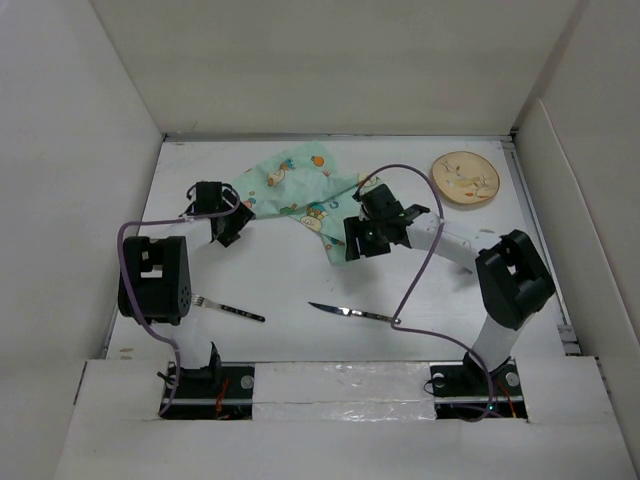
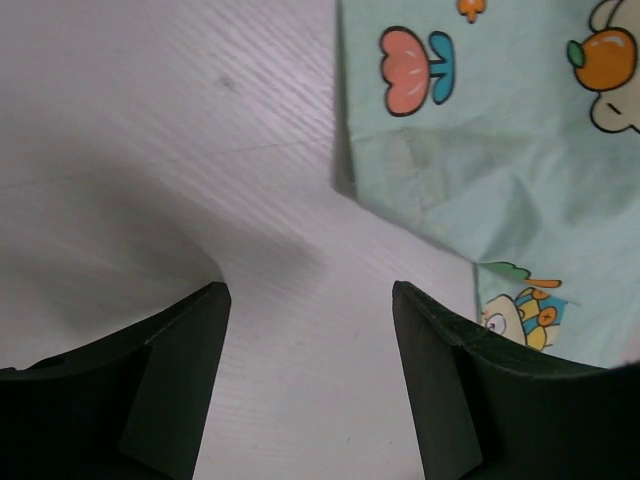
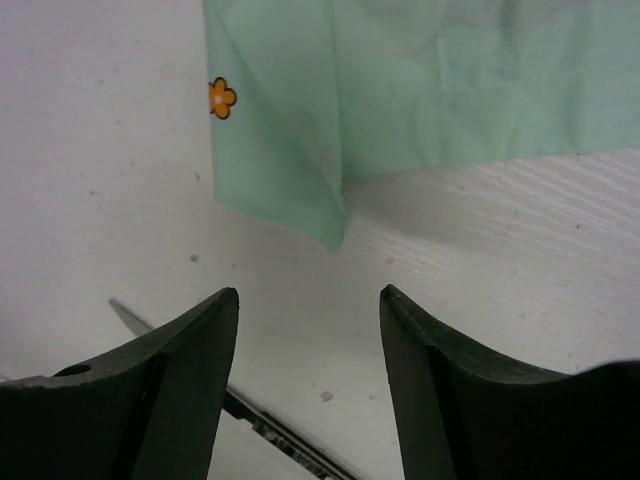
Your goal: Set the dinner table for one person
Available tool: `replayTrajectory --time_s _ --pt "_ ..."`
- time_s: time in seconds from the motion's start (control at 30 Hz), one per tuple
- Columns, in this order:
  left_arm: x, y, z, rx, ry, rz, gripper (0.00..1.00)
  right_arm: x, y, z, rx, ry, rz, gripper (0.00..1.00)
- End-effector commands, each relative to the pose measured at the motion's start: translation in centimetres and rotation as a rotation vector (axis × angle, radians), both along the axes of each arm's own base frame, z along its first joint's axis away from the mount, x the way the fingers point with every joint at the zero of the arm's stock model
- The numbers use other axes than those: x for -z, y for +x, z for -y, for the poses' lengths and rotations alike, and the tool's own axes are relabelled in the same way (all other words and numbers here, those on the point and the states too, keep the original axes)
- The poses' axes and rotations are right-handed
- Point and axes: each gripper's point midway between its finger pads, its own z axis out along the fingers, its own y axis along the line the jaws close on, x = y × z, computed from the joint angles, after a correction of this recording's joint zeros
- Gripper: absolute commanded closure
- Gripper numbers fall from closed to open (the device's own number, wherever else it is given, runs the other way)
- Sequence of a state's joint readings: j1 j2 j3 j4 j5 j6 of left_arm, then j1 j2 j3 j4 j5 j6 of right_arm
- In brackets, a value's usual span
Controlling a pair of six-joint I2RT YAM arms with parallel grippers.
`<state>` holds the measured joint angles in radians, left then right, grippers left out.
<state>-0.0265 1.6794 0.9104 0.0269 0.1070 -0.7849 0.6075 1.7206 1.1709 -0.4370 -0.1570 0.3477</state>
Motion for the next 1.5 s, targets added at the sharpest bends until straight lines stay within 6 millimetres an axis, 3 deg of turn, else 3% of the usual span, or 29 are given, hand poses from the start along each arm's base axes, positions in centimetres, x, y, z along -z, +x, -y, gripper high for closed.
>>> replayTrajectory --time_s 0.0,0.23,0.4,0.53,0.57,0.6,0.63,0.67,0.73,0.77,0.8,0.83,0.9,0.93,0.97,1.1,1.13,1.2,1.37,1.43,1.47 --pt "-1.7 2.4 1.2 0.065 -0.014 0.061 0.36 -1.3 3.1 -1.1 0.024 0.025 0.098 0.36" --pt "-0.1 3.8 1.7 0.067 -0.042 0.035 0.41 0.9 2.3 -2.0 0.0 0.042 0.046 0.42" --pt "0.7 4.8 1.9 0.053 -0.066 0.024 0.47 1.8 3.1 -2.9 0.001 0.037 0.05 0.48" --pt "0.0 6.3 3.0 0.058 -0.078 0.065 0.67 2.3 4.2 -3.5 0.005 0.039 0.064 0.59" --pt "-0.6 7.1 3.1 0.056 -0.077 0.082 0.73 2.0 4.7 -3.7 0.008 0.042 0.077 0.68" --pt "-0.6 7.3 3.1 0.056 -0.08 0.08 0.83 2.3 5.0 -3.5 0.019 0.027 0.084 0.76" --pt "-0.9 7.4 3.2 0.057 -0.083 0.078 1.0 2.0 5.3 -3.5 0.028 0.027 0.095 0.88" --pt "-2.4 8.2 3.3 0.069 -0.083 0.114 1.0 0.9 6.1 -2.7 0.066 0.012 0.127 1.0" --pt "-4.3 8.6 3.4 0.087 -0.077 0.156 1.0 -1.2 6.9 -2.0 0.088 0.013 0.179 1.0" --pt "-6.4 9.4 3.6 0.102 -0.077 0.201 1.0 -2.4 7.1 -1.8 0.096 0.012 0.201 1.0" --pt "-8.5 9.6 3.5 0.112 -0.069 0.243 1.0 -5.6 8.1 -0.9 0.126 0.01 0.281 1.0" --pt "-9.9 9.6 3.6 0.12 -0.064 0.263 1.0 -7.1 8.3 0.2 0.143 -0.01 0.303 1.0" --pt "-15.3 10.3 2.2 0.108 -0.043 0.375 1.0 -10.3 8.8 1.7 0.185 -0.05 0.378 1.0" --pt "-17.0 10.3 1.6 0.097 -0.037 0.409 1.0 -13.6 8.8 3.0 0.193 -0.059 0.433 1.0" --pt "-19.5 10.6 0.7 0.084 -0.028 0.462 1.0 -15.0 8.9 4.0 0.21 -0.073 0.457 1.0" --pt "-28.5 9.6 -0.5 0.078 -0.013 0.625 1.0 -22.9 8.5 7.0 0.254 -0.086 0.596 1.0" --pt "-29.7 9.1 -0.5 0.081 -0.012 0.638 1.0 -24.2 8.1 8.0 0.269 -0.097 0.611 1.0" --pt "-35.2 7.4 -1.0 0.089 -0.016 0.741 1.0 -30.0 6.7 10.0 0.317 -0.083 0.715 1.0" --pt "-40.4 5.1 -0.6 0.113 -0.015 0.85 1.0 -35.8 5.4 11.4 0.354 -0.012 0.83 1.0" --pt "-41.3 5.2 -0.6 0.105 -0.018 0.871 1.0 -36.1 6.4 11.2 0.35 -0.015 0.844 1.0" --pt "-40.8 5.9 -0.7 0.099 -0.022 0.858 1.0 -36.8 6.9 10.9 0.346 -0.008 0.859 1.0"
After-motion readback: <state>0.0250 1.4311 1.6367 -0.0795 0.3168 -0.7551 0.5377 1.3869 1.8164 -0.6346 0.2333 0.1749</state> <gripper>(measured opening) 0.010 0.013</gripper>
